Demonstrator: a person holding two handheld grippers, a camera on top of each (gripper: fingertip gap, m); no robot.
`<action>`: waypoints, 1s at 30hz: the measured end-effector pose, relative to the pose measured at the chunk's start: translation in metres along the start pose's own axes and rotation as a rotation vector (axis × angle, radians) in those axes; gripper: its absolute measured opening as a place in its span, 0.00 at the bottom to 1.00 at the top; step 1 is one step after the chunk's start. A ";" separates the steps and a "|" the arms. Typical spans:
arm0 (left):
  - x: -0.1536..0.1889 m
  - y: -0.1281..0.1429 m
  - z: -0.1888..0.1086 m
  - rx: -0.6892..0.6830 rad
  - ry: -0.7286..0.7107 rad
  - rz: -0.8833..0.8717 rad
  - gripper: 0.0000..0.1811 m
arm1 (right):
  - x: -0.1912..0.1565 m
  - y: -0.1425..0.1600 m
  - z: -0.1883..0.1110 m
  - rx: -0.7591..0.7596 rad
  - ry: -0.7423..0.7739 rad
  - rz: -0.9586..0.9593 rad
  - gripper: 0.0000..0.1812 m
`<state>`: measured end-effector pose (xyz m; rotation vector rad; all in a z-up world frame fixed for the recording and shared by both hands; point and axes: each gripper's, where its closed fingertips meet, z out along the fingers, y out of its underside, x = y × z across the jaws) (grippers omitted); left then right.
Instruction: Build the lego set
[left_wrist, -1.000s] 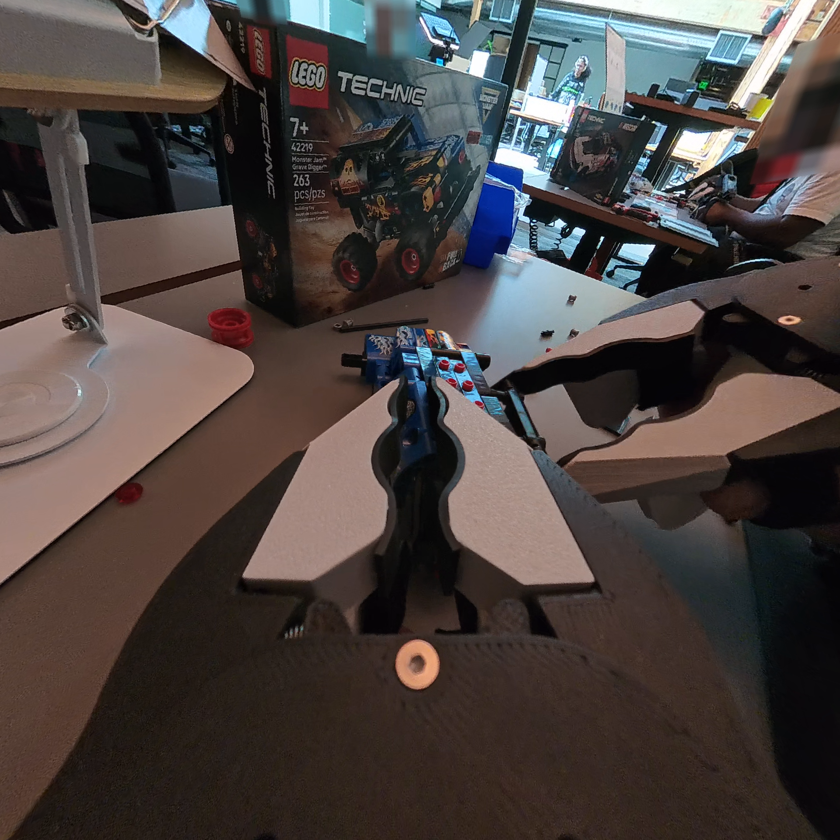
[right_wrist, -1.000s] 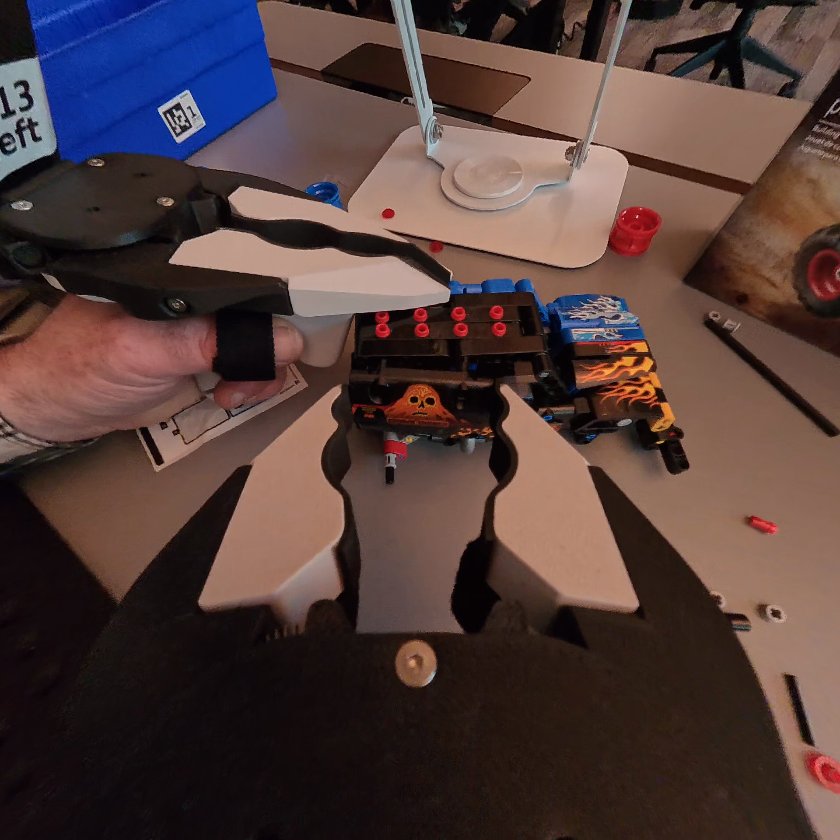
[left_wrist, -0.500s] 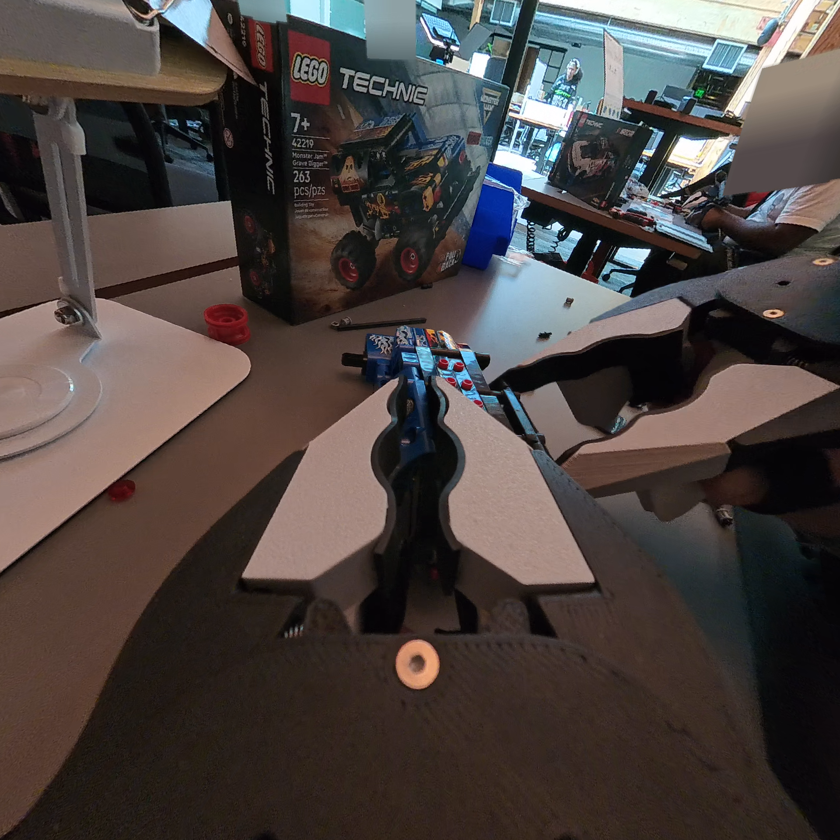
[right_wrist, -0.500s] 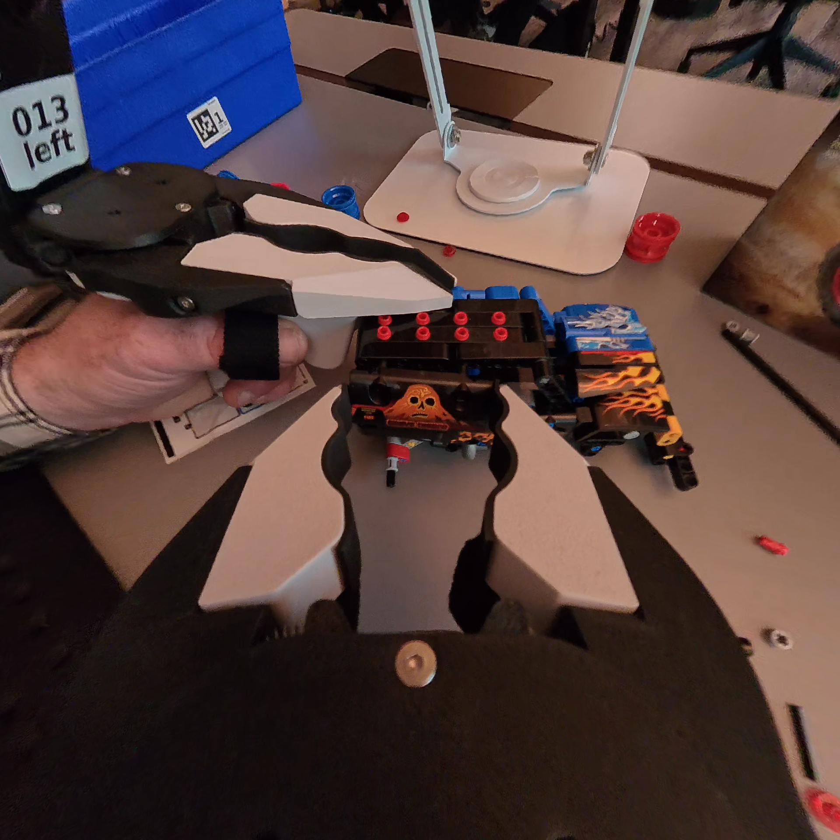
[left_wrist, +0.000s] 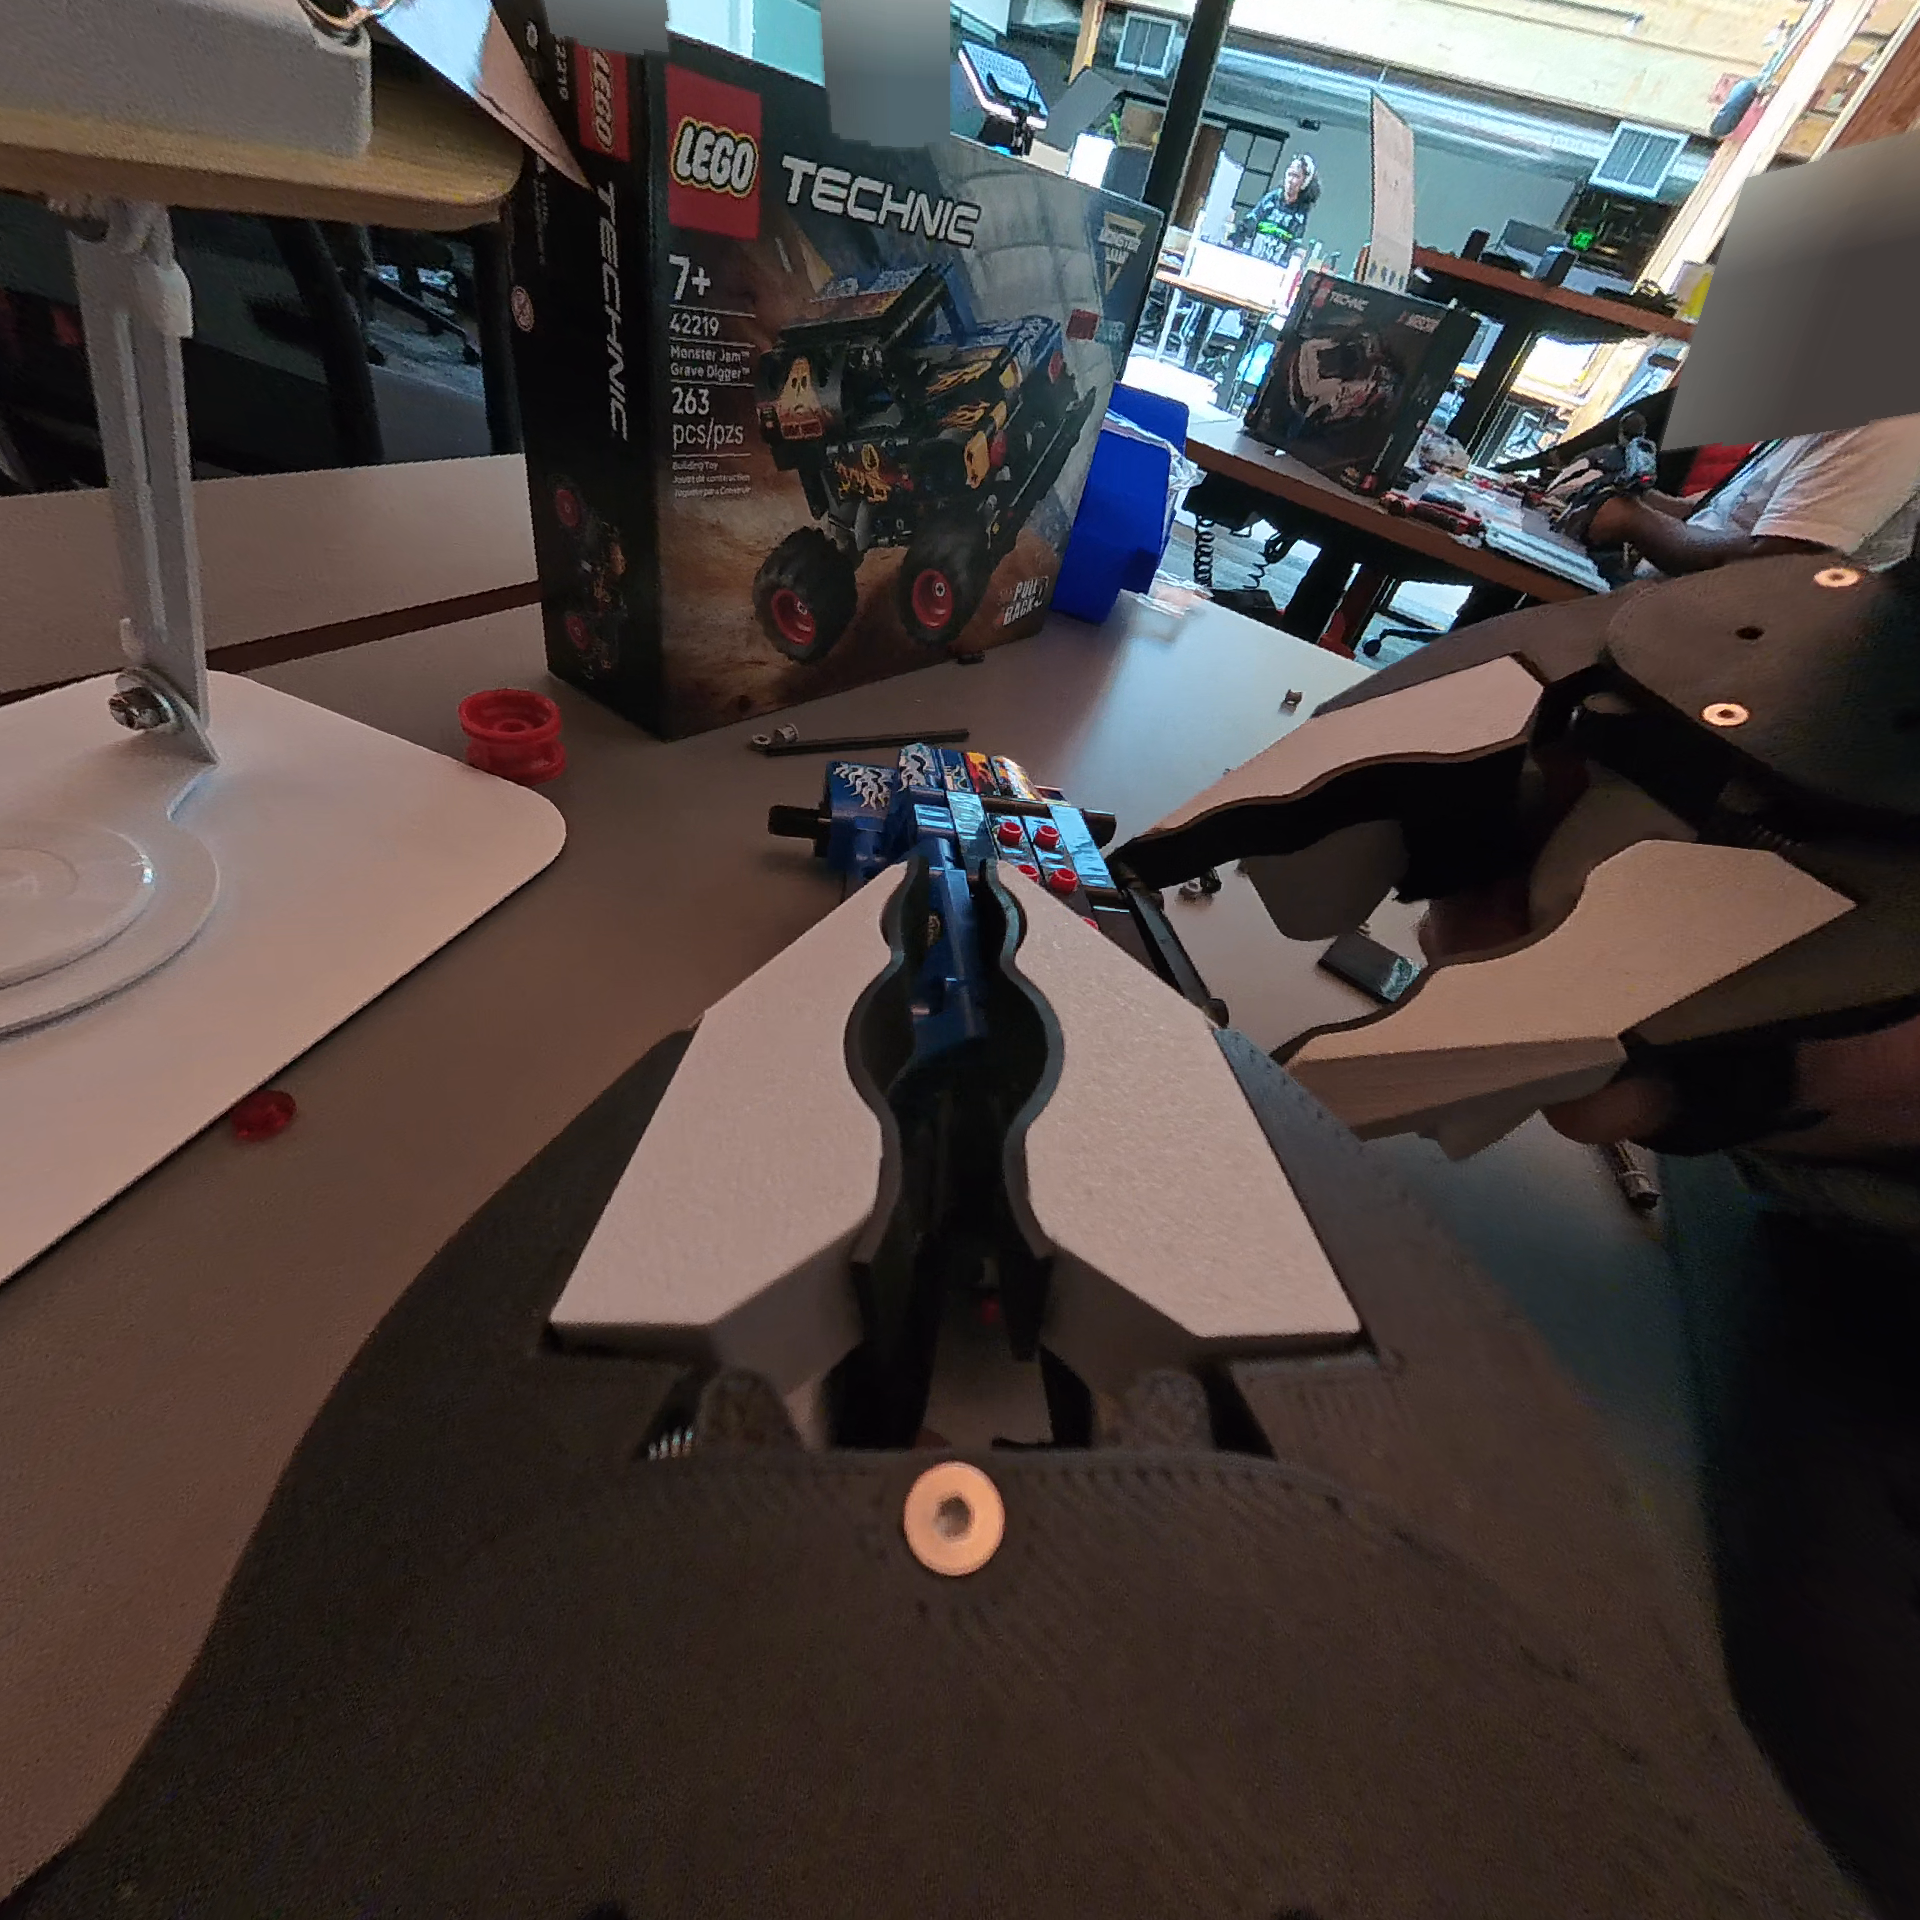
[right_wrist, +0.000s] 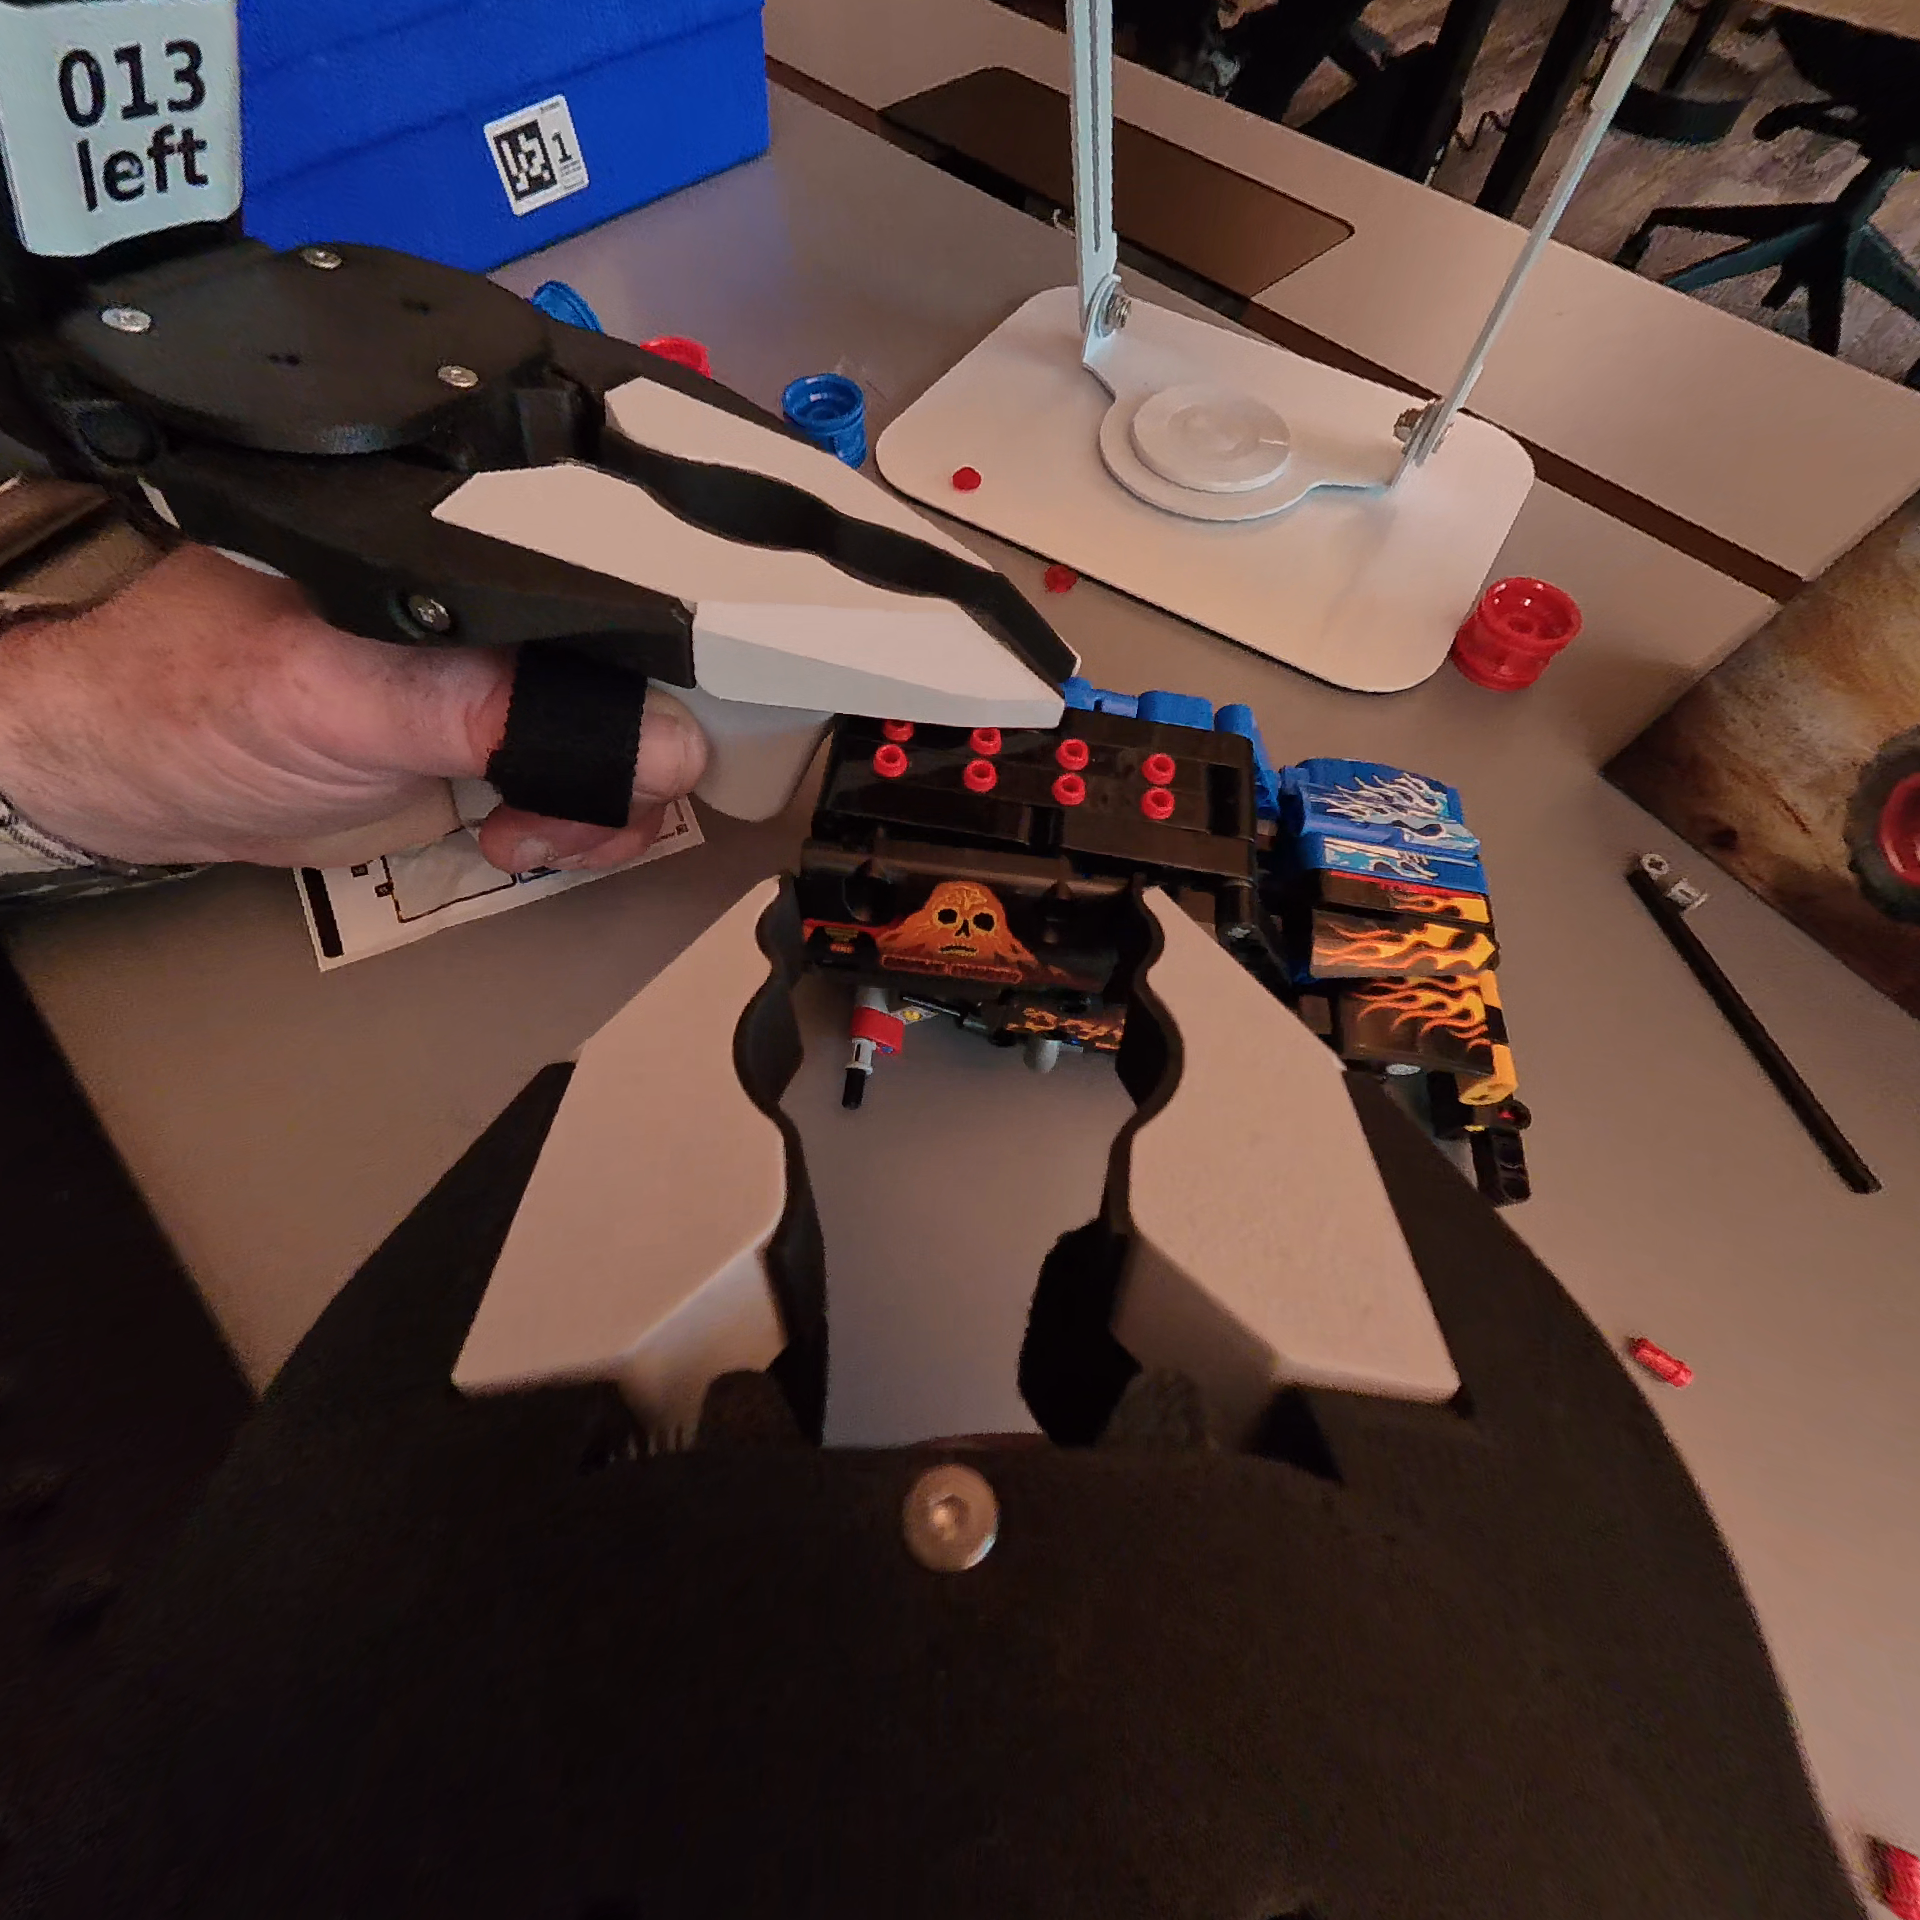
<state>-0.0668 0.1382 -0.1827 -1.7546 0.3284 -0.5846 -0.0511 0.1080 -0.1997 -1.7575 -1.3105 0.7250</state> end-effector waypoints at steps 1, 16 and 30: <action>0.000 0.000 0.000 0.000 -0.006 0.005 0.05 | 0.000 0.000 0.001 -0.002 0.000 0.000 0.33; 0.014 0.004 -0.024 -0.203 0.022 0.141 0.39 | 0.029 0.007 -0.041 0.000 -0.135 -0.086 0.39; 0.010 0.021 -0.013 -0.278 -0.132 0.300 0.38 | 0.030 -0.002 0.004 -0.047 -0.386 -0.329 0.29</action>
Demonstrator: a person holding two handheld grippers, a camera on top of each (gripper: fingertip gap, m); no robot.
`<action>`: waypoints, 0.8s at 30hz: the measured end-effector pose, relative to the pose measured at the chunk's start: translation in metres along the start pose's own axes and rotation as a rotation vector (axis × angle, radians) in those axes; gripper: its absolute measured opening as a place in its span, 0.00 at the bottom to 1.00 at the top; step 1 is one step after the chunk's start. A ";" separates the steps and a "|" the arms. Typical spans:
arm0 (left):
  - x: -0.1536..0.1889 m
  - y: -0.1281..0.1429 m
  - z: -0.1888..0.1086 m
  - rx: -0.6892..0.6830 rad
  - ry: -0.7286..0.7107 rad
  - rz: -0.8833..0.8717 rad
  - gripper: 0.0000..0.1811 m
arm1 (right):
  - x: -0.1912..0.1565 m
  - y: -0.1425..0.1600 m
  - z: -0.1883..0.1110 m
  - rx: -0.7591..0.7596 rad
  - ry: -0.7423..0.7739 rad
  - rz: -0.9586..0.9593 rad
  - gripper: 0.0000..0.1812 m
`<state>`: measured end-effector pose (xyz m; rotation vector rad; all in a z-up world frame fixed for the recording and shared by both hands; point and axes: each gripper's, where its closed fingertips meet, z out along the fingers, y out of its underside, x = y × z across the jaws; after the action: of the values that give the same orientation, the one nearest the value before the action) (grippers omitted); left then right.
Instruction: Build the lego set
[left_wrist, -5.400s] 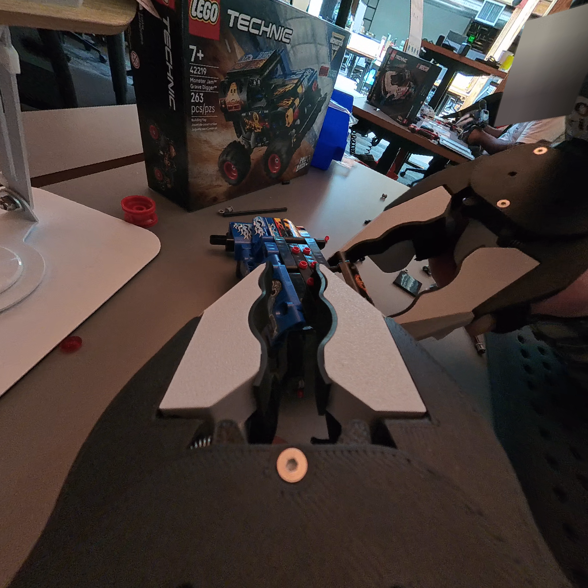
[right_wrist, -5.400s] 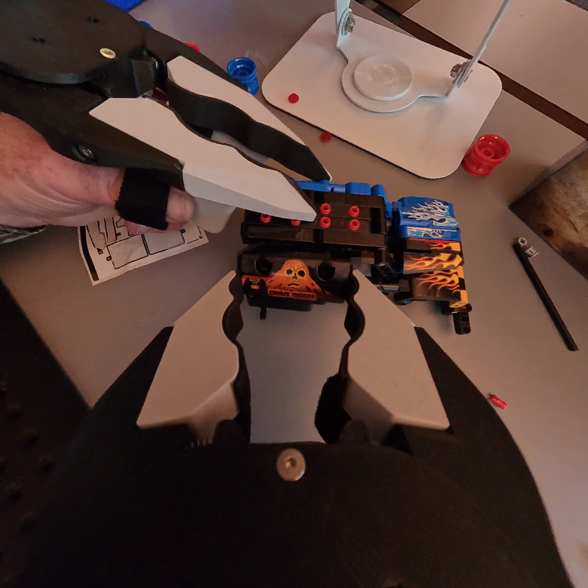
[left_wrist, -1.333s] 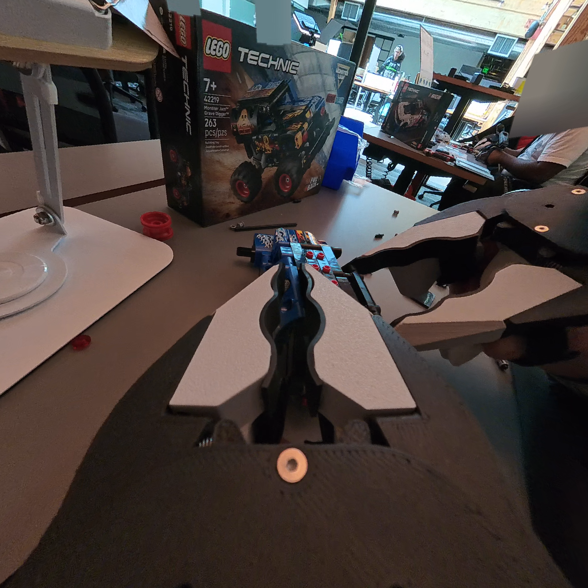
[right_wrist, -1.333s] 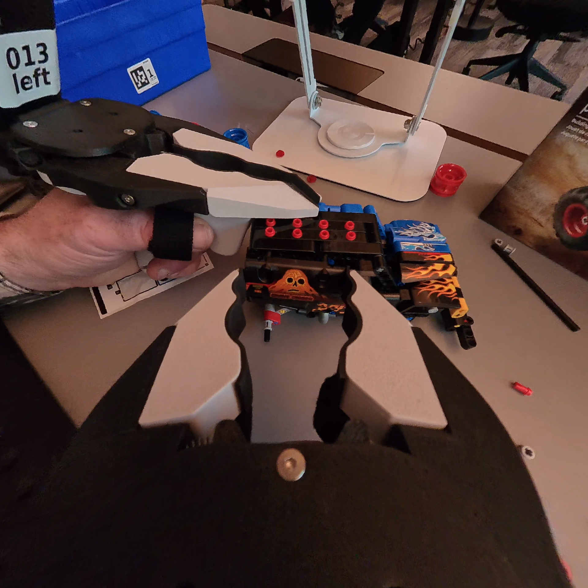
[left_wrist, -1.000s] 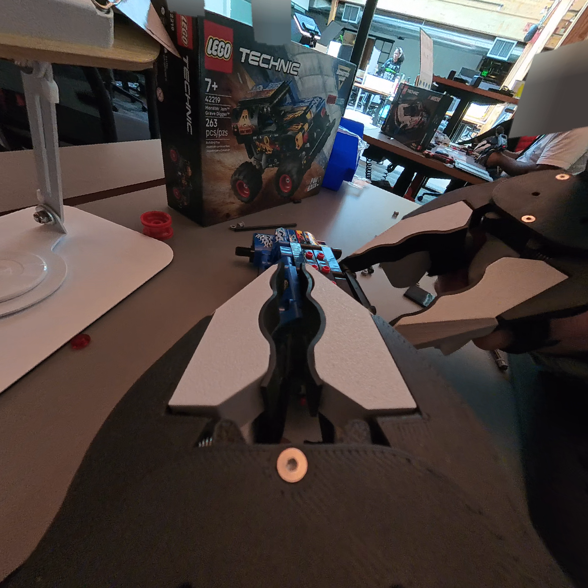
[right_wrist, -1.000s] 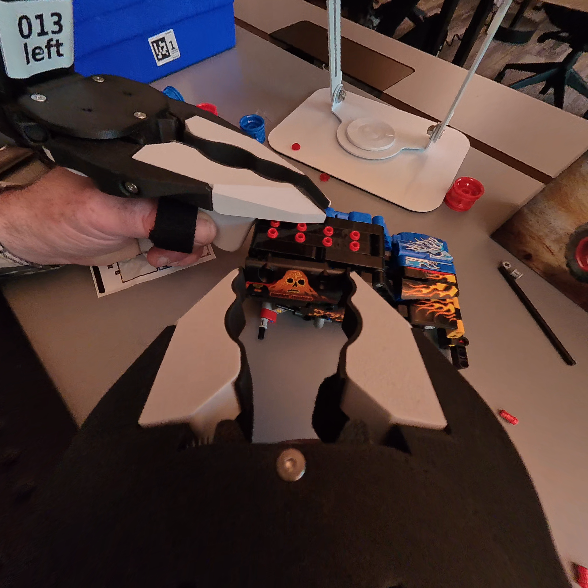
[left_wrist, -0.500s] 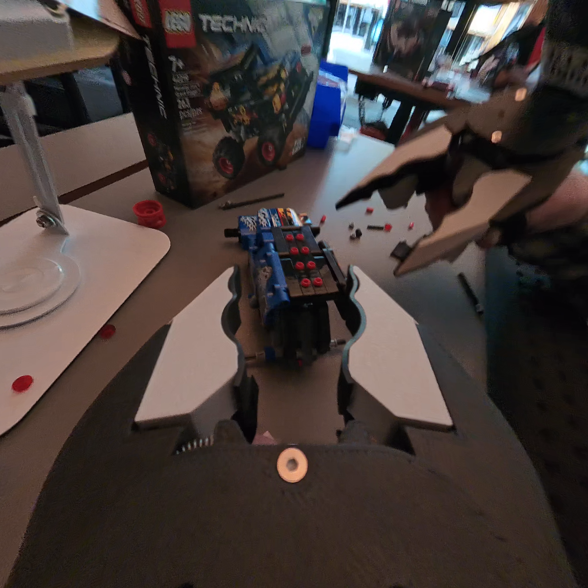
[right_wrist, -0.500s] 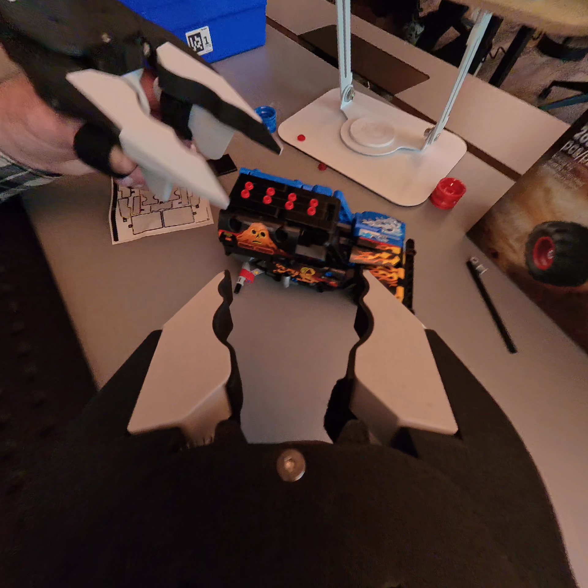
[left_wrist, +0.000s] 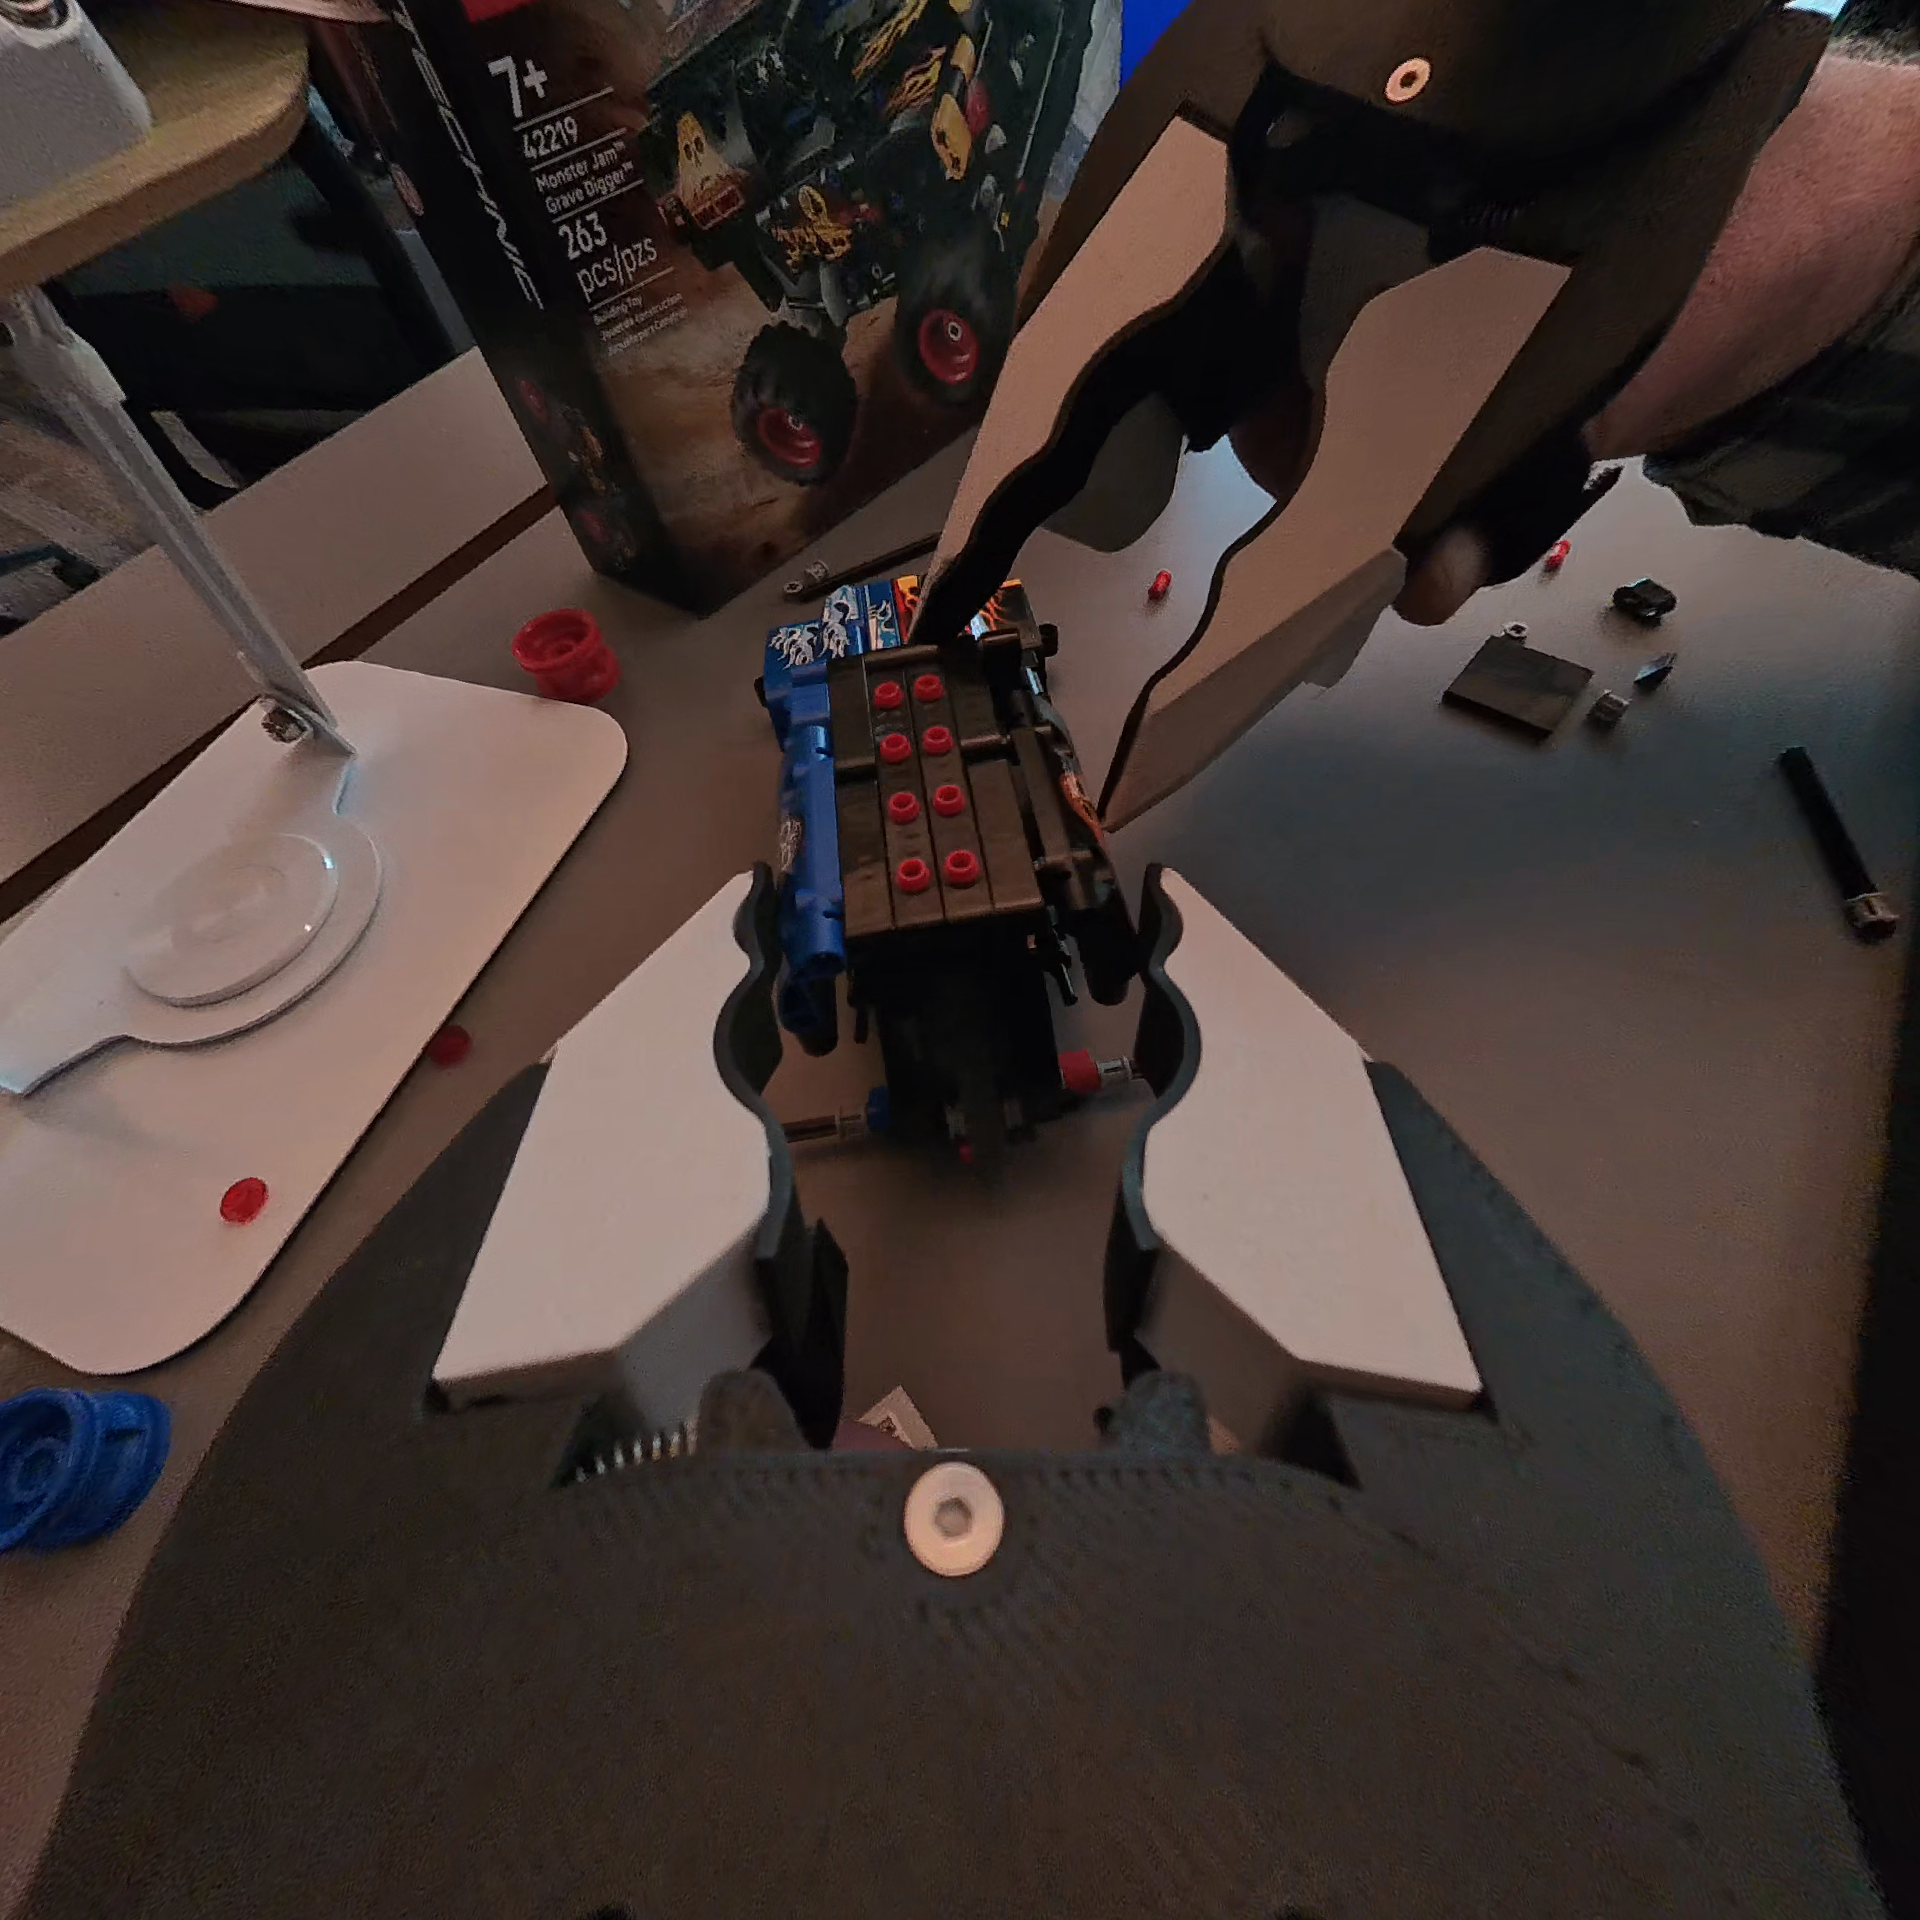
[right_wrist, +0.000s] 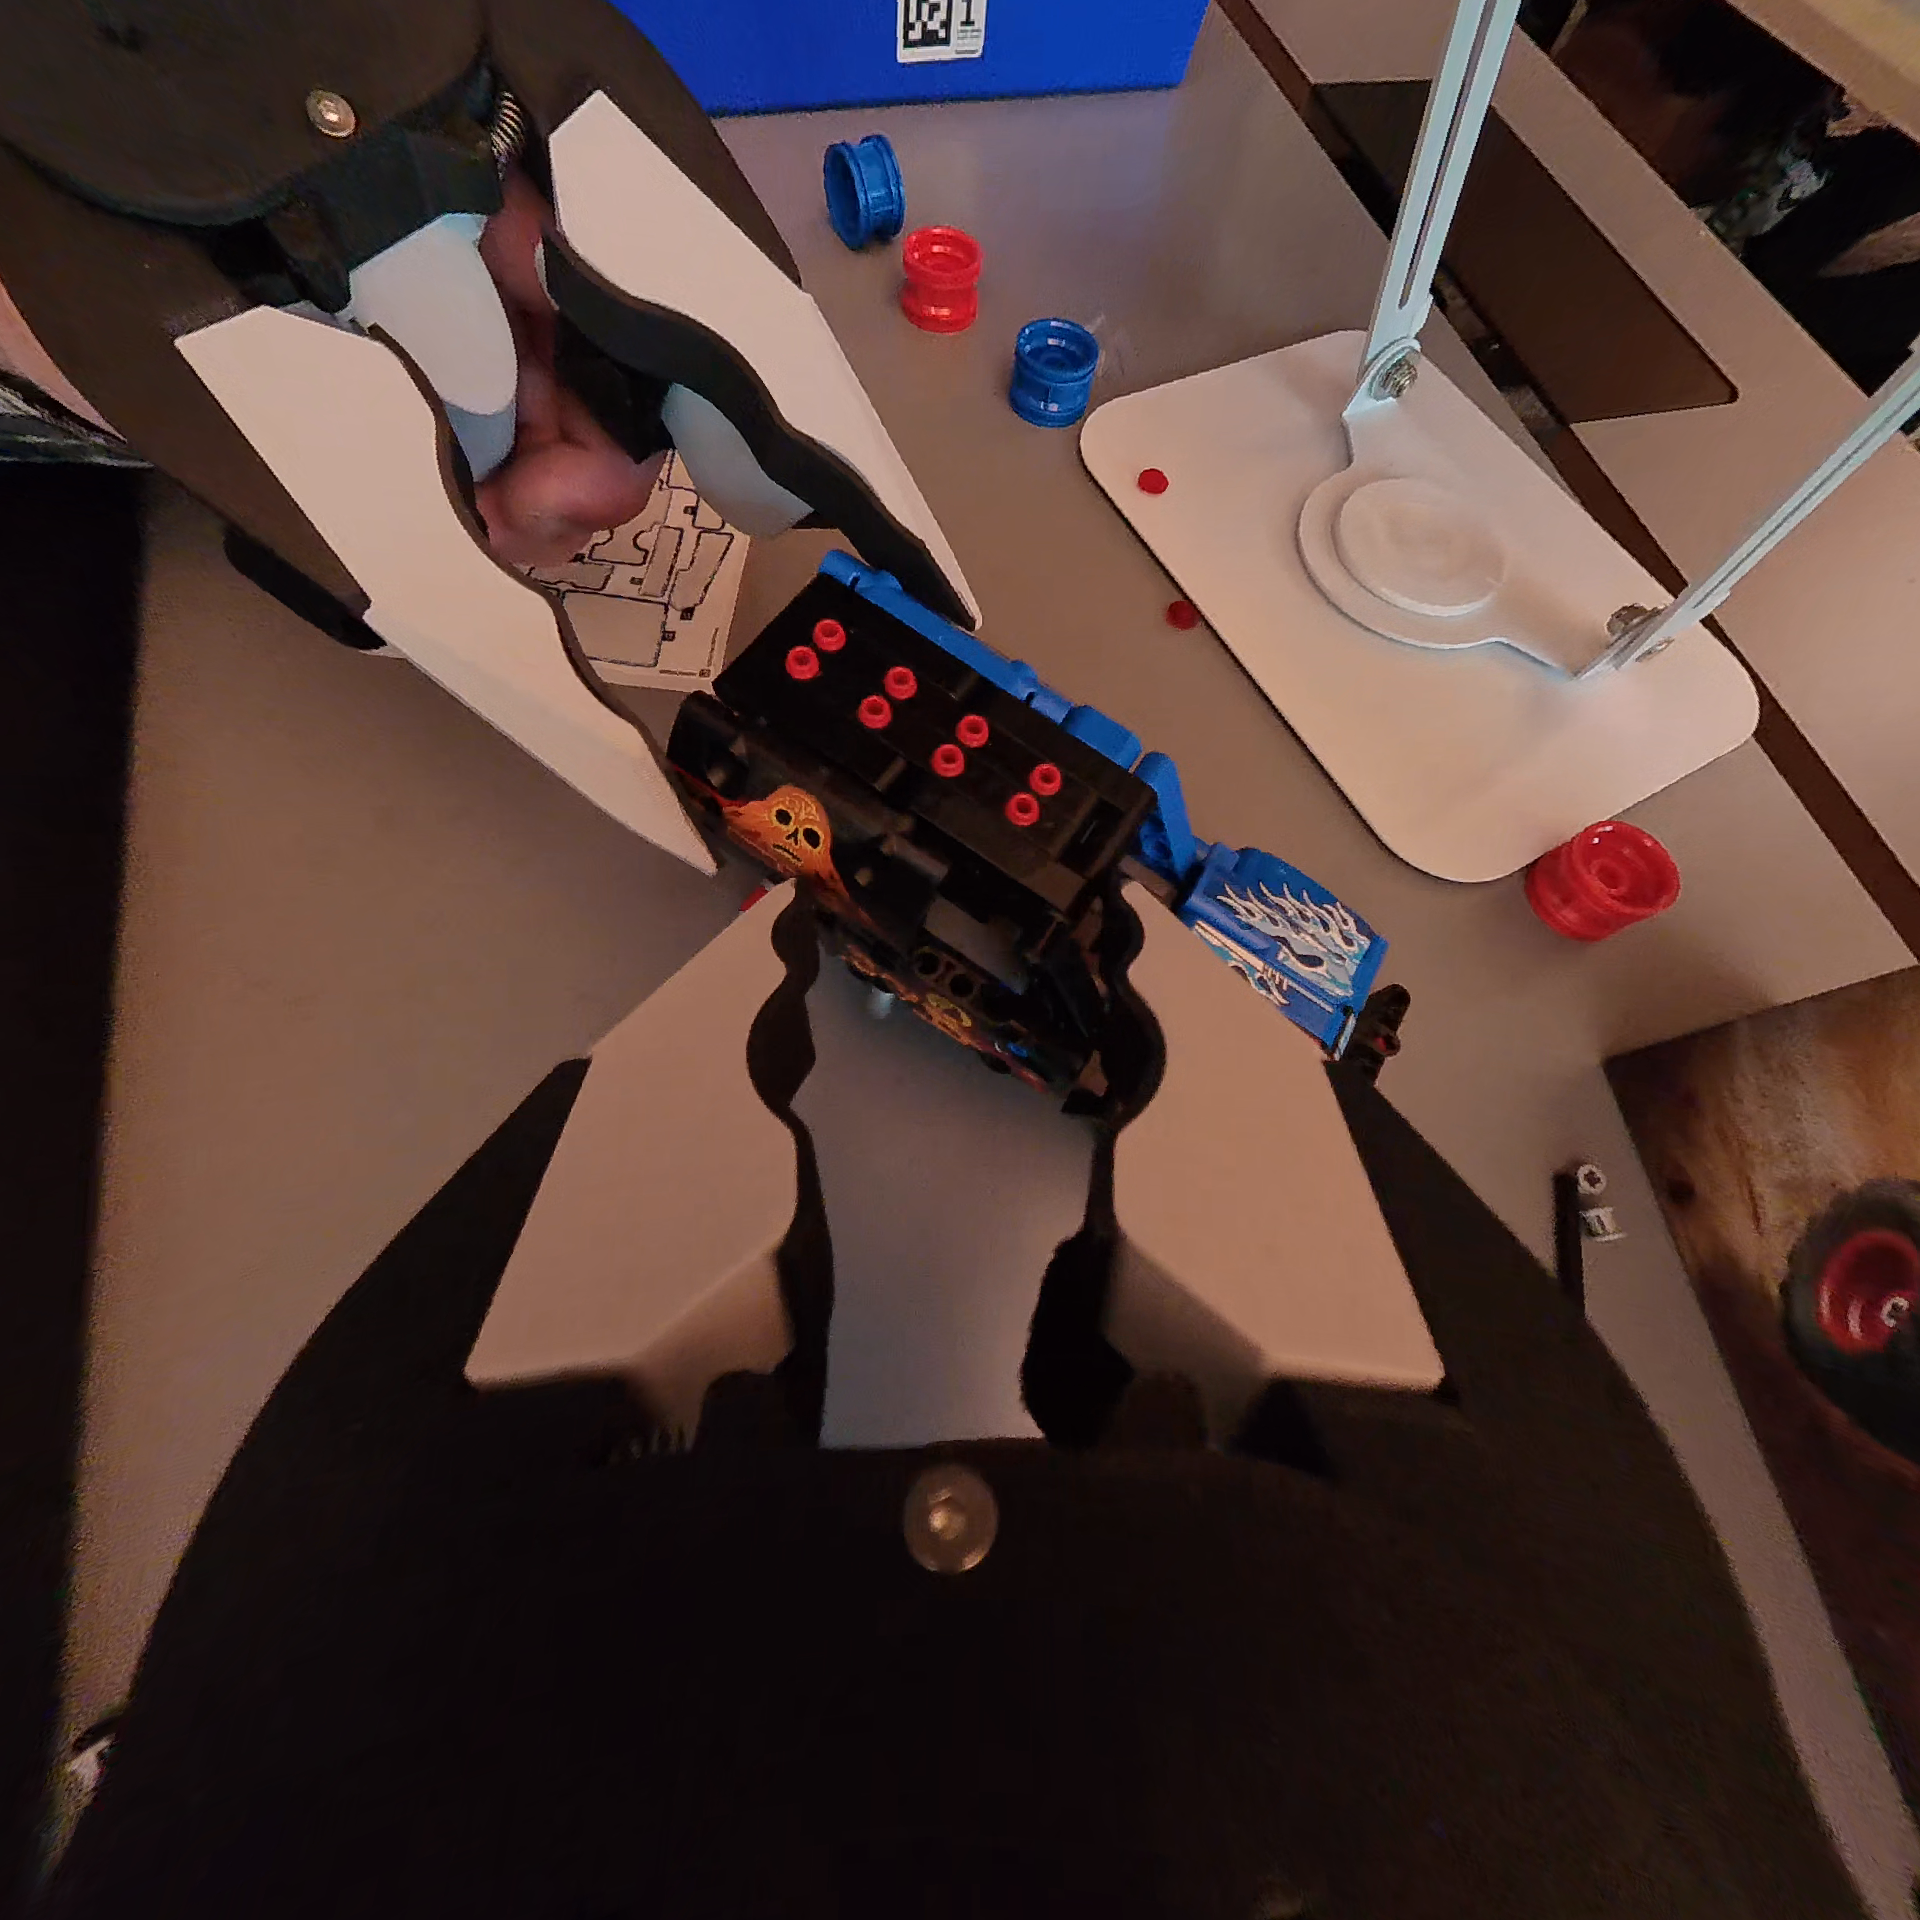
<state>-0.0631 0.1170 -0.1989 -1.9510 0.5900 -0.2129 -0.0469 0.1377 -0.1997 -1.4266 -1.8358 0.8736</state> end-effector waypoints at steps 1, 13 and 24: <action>0.000 0.000 0.000 0.001 0.002 0.004 0.38 | 0.000 0.000 0.000 0.002 -0.002 0.000 0.29; -0.005 0.001 -0.001 -0.032 0.060 0.032 0.37 | 0.002 -0.001 0.001 -0.023 -0.007 0.016 0.26; -0.008 -0.004 0.002 -0.016 0.025 0.069 0.34 | 0.001 -0.004 0.002 -0.016 -0.057 0.095 0.22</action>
<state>-0.0680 0.1236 -0.1954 -1.9417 0.6761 -0.1895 -0.0511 0.1377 -0.1981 -1.5240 -1.8331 0.9581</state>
